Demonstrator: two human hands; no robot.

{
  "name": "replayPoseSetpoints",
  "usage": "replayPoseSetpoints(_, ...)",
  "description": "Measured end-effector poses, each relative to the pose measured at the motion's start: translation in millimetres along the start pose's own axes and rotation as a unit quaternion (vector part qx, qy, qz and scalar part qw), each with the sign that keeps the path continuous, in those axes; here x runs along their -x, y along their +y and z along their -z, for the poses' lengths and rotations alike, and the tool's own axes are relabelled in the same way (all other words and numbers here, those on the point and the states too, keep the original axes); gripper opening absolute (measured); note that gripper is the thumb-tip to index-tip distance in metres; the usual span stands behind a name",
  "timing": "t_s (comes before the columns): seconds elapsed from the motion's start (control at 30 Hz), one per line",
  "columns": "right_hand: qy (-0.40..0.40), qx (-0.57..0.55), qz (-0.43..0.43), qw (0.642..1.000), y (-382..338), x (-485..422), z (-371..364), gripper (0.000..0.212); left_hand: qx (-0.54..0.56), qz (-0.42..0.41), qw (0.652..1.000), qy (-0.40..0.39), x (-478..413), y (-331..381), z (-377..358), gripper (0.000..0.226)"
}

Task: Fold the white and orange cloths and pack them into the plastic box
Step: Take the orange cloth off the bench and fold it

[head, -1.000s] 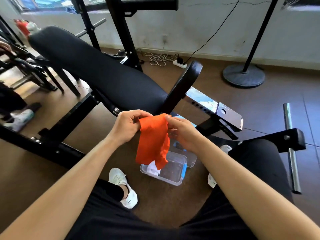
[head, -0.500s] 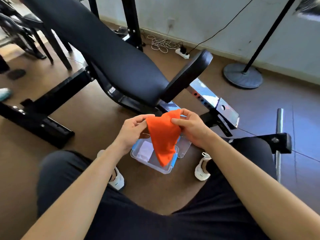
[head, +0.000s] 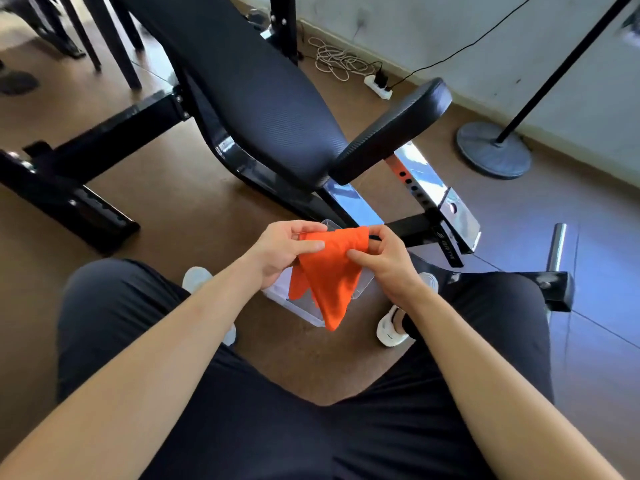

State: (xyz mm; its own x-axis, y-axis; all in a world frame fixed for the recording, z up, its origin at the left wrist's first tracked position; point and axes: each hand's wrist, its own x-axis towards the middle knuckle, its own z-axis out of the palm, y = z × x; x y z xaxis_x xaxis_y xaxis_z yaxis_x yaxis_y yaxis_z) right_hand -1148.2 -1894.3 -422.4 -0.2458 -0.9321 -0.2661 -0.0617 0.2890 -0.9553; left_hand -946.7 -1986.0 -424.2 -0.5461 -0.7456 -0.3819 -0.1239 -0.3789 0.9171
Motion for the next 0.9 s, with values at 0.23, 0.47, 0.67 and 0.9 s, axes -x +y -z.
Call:
replayPoseSetpoints(0.23,-0.055,0.135,0.022,0.989,4,1,-1,0.077,-0.288,-0.198,0.936,0.040,0,-3,5,0.042)
replayPoseSetpoints(0.47,-0.058,0.355,0.117,0.926,0,2,-6,0.026,-0.295,-0.190,0.936,-0.025,8,-2,6,0.041)
replayPoseSetpoints(0.67,-0.030,0.376,0.197,0.905,-11,-2,-10,0.030,-0.219,-0.184,0.958,-0.016,10,6,10,0.042)
replayPoseSetpoints(0.9,-0.101,0.375,0.218,0.895,-32,-8,-3,0.025,-0.203,-0.167,0.964,-0.025,2,7,15,0.039)
